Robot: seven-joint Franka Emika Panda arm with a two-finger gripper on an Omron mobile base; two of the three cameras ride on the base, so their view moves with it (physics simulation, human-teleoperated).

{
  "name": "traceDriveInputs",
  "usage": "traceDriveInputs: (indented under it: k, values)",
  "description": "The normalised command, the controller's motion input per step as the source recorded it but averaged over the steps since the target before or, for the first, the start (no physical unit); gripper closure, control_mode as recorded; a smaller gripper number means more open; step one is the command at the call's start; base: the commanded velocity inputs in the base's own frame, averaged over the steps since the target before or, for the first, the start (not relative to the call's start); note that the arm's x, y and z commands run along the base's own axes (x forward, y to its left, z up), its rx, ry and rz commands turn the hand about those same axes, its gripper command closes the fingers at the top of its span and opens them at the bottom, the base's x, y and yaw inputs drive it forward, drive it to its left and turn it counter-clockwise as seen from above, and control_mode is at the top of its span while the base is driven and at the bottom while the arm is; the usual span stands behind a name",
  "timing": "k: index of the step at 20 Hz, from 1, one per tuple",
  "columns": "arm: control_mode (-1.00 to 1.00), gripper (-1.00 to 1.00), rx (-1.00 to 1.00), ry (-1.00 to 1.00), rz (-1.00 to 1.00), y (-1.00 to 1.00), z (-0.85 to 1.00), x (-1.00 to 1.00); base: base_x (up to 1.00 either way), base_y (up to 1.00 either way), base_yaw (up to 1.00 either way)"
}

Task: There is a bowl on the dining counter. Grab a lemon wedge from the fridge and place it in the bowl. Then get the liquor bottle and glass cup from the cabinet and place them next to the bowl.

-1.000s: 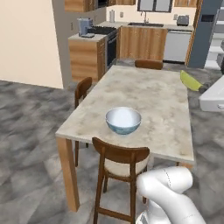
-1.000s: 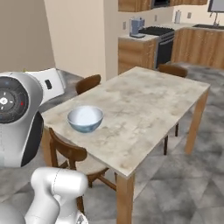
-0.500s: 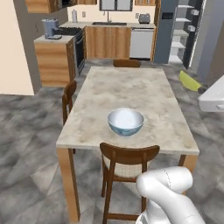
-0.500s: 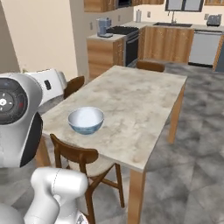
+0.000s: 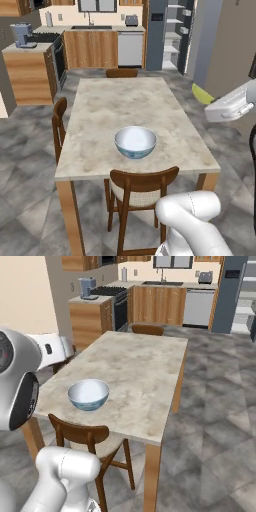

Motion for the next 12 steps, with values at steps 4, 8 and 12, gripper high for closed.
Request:
traceDriveInputs:
  k: [4,8,12]
  values:
    - [-1.00,1.00,0.00,0.42,-0.10,0.29,-0.43,0.66,0.00,0.00,0.00]
    - [-1.00,1.00,0.00,0.44,-0.04,0.12,-0.40,0.61,0.00,0.00,0.00]
    - [-1.00,1.00,0.01,0.37,-0.01,0.00,-0.24,0.61,0.00,0.00,0.00]
